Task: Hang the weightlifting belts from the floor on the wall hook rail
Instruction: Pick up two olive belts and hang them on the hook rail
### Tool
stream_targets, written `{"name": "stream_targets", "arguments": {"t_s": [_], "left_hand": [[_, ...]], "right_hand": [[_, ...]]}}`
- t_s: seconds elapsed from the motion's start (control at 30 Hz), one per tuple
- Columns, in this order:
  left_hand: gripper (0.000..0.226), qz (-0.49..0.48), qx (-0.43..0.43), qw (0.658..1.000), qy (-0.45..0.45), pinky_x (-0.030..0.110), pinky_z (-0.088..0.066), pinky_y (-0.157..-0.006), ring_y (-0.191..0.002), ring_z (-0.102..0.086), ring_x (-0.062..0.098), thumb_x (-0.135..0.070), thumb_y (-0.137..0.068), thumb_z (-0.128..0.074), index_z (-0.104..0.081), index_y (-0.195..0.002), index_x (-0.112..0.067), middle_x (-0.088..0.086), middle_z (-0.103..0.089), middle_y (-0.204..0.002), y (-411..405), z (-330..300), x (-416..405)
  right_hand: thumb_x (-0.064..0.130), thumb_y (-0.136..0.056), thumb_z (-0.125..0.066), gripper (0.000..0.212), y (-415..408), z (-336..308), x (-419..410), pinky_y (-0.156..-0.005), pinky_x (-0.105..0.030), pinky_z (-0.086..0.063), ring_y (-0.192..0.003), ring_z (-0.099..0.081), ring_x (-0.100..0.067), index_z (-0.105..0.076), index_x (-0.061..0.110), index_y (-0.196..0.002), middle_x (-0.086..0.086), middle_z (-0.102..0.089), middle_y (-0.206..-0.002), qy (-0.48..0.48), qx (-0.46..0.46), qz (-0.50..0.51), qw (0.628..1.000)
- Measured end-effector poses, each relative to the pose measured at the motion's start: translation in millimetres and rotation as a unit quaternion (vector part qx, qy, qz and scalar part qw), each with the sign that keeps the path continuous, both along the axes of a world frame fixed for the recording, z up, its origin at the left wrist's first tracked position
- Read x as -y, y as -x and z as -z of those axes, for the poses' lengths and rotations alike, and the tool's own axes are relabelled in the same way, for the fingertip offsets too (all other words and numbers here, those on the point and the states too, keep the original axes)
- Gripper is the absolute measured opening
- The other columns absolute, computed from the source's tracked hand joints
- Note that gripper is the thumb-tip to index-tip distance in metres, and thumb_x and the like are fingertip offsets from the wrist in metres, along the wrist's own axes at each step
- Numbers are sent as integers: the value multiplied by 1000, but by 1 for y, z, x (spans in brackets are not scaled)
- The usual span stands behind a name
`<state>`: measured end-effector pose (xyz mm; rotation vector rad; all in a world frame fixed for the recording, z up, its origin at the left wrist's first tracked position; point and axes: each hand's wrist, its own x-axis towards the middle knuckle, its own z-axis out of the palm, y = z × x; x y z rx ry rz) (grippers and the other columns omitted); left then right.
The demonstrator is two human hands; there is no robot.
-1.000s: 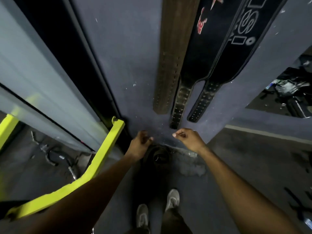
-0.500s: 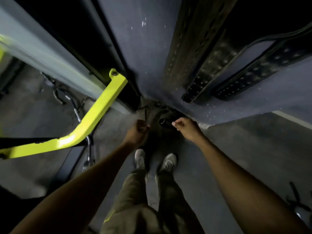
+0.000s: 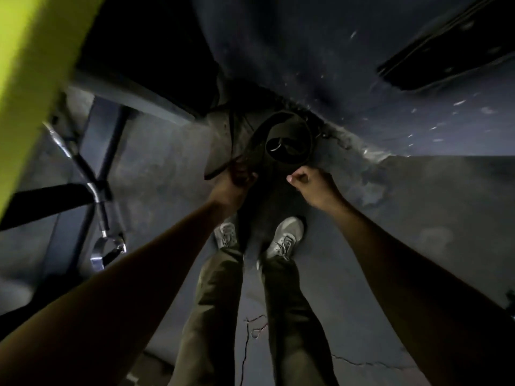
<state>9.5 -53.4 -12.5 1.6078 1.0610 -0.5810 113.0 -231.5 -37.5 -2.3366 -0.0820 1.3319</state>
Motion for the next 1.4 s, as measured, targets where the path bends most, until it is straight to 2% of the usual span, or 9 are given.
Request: {"name": "stream_targets", "arguments": {"t_s": [0.17, 0.27, 0.37, 0.43, 0.6, 0.93, 1.17, 1.27, 1.4], "left_hand": [[34, 17, -23, 1000, 0, 5, -42, -68, -89, -65, 13, -13, -102, -62, -59, -130, 7, 3, -69, -99, 1, 123, -1], [38, 18, -48, 999, 20, 14, -48, -89, -125, -61, 35, -15, -105, -58, -55, -137, 3, 23, -65, -133, 4, 181, -3], [39, 15, -57, 998, 36, 45, -51, -108, -123, -63, 35, -21, -103, -61, -58, -136, -1, 20, -66, -132, 14, 218, -4], [31, -11, -52, 997, 57, 40, -51, -99, -107, -67, 25, -18, -103, -61, -60, -130, -2, 13, -69, -117, 20, 230, -1], [5, -63, -65, 992, 88, 18, -43, -63, -76, -55, 7, -20, -104, -60, -58, -99, -18, -5, -58, -85, 17, 205, 11], [5, -45, -16, 992, 119, 30, -48, -83, -97, -56, 21, -12, -105, -56, -56, -100, -15, 7, -60, -100, 2, 188, 10], [40, -48, -48, 991, 115, 10, -51, -65, -86, -59, 12, -16, -107, -52, -51, -141, 4, 11, -57, -121, 17, 251, 18], [39, -54, -48, 992, 104, 38, -53, -96, -103, -61, 22, -18, -105, -56, -54, -138, 3, 15, -61, -124, 27, 245, 17], [18, -115, -67, 981, 138, 15, -47, -65, -87, -57, 12, -24, -107, -52, -57, -121, -13, -3, -60, -101, 21, 200, 16]], "right_hand": [[17, -104, -63, 33, -2, 133, -10, -77, -18, -42, -120, -64, -36, -63, -3, -130, -24, -71, -125, 40, 8, -49, 998], [21, -107, -55, 43, -6, 197, -17, -110, -37, -38, -140, -50, -37, -52, 6, -147, -20, -57, -148, 84, 98, -187, 974], [14, -107, -47, 46, -4, 241, -23, -113, -48, -41, -142, -47, -40, -44, 7, -152, -21, -48, -156, 126, 137, -315, 931], [10, -109, -39, 38, -1, 255, -23, -105, -53, -47, -131, -57, -44, -54, 6, -144, -23, -58, -144, 152, 153, -356, 909], [12, -109, -41, 31, 16, 232, -15, -90, -47, -54, -113, -68, -41, -69, 10, -121, -19, -69, -123, 145, 201, -382, 891], [11, -104, -46, 43, 6, 233, 12, -102, -45, -49, -133, -56, -36, -50, 8, -147, -18, -56, -146, 141, 227, -420, 867], [6, -104, -43, 30, 0, 282, -2, -86, -47, -54, -112, -69, -43, -65, 4, -124, -21, -72, -118, 166, 269, -444, 838], [9, -102, -49, 27, 2, 265, -8, -84, -45, -56, -106, -72, -42, -73, 10, -114, -18, -76, -111, 158, 255, -416, 858], [21, -104, -53, 37, -1, 202, -10, -92, -44, -54, -117, -67, -40, -63, 28, -139, -13, -71, -129, 93, 213, -307, 923]]}}
